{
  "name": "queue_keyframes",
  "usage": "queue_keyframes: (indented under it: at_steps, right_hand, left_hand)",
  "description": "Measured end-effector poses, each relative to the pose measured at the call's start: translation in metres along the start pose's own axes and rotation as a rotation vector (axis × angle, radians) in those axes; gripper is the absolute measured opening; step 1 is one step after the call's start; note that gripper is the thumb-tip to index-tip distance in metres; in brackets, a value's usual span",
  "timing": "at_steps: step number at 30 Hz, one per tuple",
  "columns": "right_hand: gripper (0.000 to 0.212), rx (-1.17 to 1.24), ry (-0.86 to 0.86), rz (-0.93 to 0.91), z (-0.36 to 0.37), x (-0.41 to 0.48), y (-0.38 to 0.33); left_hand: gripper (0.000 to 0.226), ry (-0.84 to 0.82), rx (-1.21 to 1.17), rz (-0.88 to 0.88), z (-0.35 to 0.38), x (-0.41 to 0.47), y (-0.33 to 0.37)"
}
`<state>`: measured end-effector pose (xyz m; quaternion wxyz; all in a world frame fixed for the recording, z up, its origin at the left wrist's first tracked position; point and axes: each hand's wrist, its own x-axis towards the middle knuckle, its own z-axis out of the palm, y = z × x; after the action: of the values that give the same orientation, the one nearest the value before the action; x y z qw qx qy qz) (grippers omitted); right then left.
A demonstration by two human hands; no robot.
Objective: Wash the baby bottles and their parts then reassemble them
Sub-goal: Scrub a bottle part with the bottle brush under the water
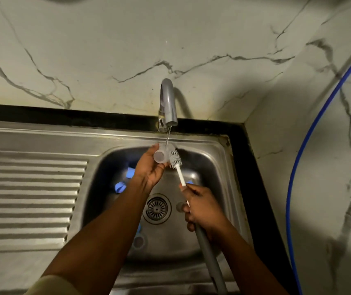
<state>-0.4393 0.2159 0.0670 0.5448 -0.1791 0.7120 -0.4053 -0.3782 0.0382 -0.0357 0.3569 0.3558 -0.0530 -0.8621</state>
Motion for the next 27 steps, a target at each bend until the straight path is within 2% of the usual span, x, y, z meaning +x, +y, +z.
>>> queue_keyframes:
  at_steps: [5,10,13,16,19,21,22,23,26,27]
  right_hand:
    - [0.024,-0.066,0.035,-0.044,0.002,-0.007,-0.004]
    - [0.025,-0.208,0.036,-0.086,0.004,-0.004,-0.014]
    - [0.023,-0.190,0.008,-0.054,0.008,0.000,-0.019]
    - [0.015,0.193,-0.113,0.142,-0.003,0.019,-0.032]
    - [0.039,0.744,-0.435,0.359,-0.019,0.034,-0.043]
    - [0.039,0.841,-0.494,0.361,-0.020,0.036,-0.041]
    - [0.035,0.721,-0.434,0.324,-0.019,0.039,-0.038]
    - [0.030,0.470,-0.325,0.242,-0.017,0.043,-0.034]
    - [0.026,-0.652,0.112,-0.116,-0.011,0.052,-0.017]
    - [0.027,-0.856,0.183,-0.193,-0.009,0.052,-0.014]
  left_hand:
    - [0.029,0.042,0.068,-0.015,0.017,0.008,-0.002]
    - [0.028,0.163,0.167,0.110,0.016,0.012,0.001]
    - [0.022,0.121,0.149,0.112,0.021,0.005,0.002]
    - [0.030,0.026,0.112,0.101,0.022,0.000,0.001]
    - [0.022,-0.081,0.067,0.015,0.029,-0.007,0.004]
    - [0.031,-0.098,0.068,-0.013,0.037,-0.011,0.006]
    - [0.041,-0.111,0.093,0.011,0.038,-0.010,0.007]
    - [0.050,-0.108,0.150,0.066,0.036,-0.006,0.008]
    - [0.052,0.051,0.419,0.296,0.032,-0.003,0.011]
    - [0.049,0.074,0.421,0.319,0.031,-0.003,0.010]
